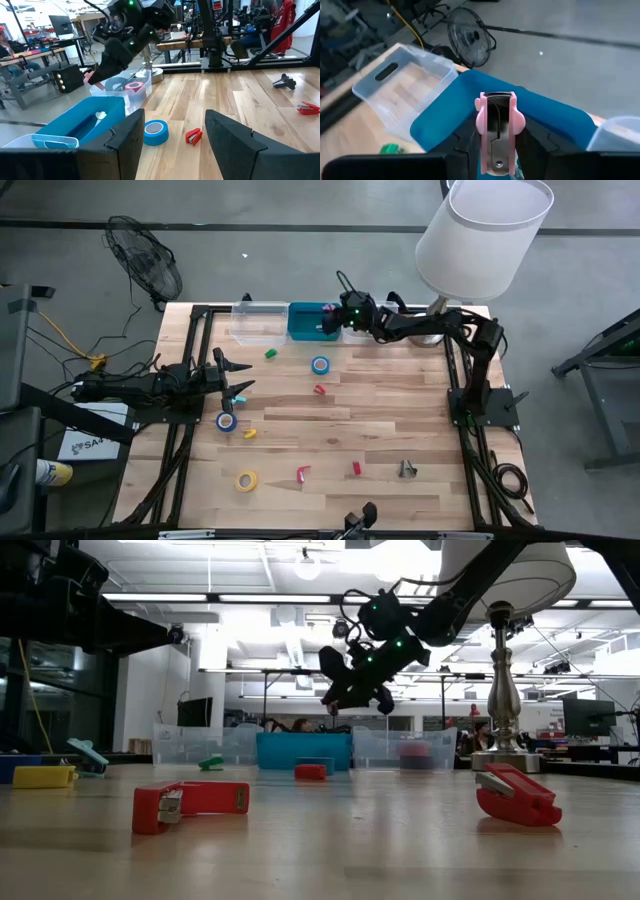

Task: Pick and place Stapler, Stapler remover, tape
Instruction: Put the pink staple remover into the blue bin

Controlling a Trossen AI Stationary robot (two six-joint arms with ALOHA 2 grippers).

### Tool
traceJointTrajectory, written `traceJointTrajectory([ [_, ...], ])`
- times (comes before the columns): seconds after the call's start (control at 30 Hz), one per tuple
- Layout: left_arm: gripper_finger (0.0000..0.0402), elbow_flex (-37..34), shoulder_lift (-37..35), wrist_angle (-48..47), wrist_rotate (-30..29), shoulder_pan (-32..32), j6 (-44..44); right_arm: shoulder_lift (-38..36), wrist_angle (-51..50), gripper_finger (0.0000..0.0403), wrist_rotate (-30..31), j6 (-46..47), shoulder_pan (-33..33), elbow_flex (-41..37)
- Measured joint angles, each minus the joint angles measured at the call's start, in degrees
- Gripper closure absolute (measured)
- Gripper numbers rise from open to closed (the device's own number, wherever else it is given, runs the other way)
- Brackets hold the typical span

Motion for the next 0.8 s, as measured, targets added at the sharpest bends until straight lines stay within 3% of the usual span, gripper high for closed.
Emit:
traceJointTrajectory([
  [0.27, 0.0197, 0.00, 0.00, 0.04, 0.01, -0.01, -0.02, 0.02, -3.83, 0.0309, -7.03, 6.13, -1.67, 2.29],
  [0.57, 0.0197, 0.00, 0.00, 0.07, 0.01, -0.02, -0.01, 1.01, -23.72, 0.0309, -7.85, 4.65, -2.01, 14.05],
  [0.8, 0.0197, 0.00, 0.00, 0.07, 0.01, -0.01, -0.02, 8.00, -44.01, 0.0309, -10.38, 0.44, -2.57, 29.63],
])
